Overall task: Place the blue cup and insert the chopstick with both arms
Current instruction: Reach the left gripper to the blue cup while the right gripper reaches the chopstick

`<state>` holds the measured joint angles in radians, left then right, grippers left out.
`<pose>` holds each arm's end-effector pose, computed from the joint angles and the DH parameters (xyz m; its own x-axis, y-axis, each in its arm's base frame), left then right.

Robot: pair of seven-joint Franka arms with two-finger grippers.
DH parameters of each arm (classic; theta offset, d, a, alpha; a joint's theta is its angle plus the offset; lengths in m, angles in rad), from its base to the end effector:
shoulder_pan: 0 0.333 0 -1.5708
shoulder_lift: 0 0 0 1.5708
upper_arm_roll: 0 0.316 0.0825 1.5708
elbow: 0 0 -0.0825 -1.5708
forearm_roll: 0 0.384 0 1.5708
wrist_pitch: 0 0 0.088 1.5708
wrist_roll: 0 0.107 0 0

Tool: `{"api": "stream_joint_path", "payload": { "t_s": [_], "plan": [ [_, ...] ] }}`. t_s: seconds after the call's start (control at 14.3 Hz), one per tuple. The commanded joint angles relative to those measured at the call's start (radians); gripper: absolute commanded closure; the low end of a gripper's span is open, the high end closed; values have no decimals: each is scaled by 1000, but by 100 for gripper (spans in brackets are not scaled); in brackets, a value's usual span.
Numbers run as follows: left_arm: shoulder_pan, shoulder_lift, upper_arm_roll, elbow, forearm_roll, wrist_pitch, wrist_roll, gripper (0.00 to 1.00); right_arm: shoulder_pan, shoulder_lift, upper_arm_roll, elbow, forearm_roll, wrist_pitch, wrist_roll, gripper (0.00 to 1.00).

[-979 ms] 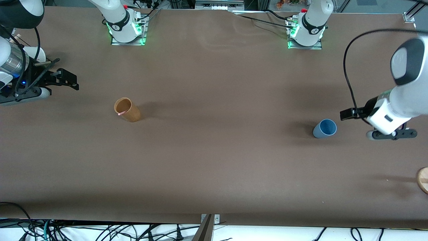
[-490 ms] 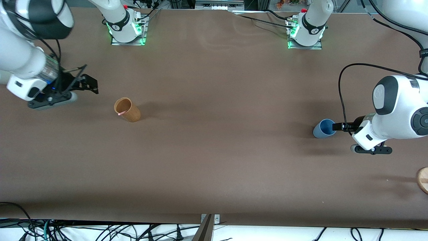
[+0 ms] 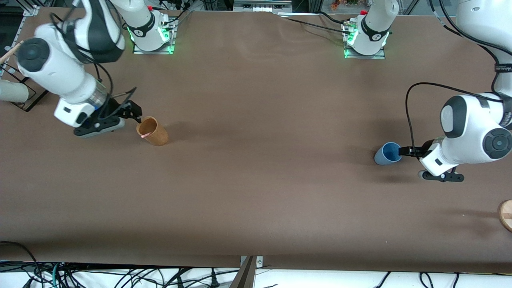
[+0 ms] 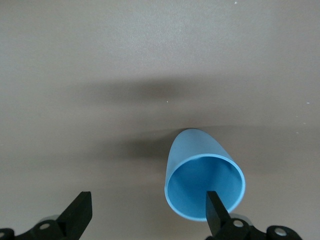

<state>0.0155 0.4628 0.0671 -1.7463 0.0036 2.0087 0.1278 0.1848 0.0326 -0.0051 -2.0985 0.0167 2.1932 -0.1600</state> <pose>0.6355 0.0495 0.2946 0.9784 -0.0493 -0.2007 -0.0518 -0.9986 -0.0073 0.5473 0.1000 0.4106 0.9441 0.3236 0.0634 0.3245 -0.9459 -0.0039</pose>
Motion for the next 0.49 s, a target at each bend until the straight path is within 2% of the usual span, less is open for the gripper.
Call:
{"api": "stream_joint_path", "payload": {
  "t_s": [0.0, 0.35, 0.42],
  "plan": [
    [1, -56, 3, -119, 16, 99, 21, 0, -7, 3, 26, -77, -35, 109, 2, 0],
    [1, -73, 5, -246, 9, 255, 21, 0, -7, 44, 43, -114, -58, 183, 2, 0],
    [1, -73, 5, -252, 9, 268, 21, 5, -7, 50, 45, -112, -58, 189, 2, 0]
  ]
}}
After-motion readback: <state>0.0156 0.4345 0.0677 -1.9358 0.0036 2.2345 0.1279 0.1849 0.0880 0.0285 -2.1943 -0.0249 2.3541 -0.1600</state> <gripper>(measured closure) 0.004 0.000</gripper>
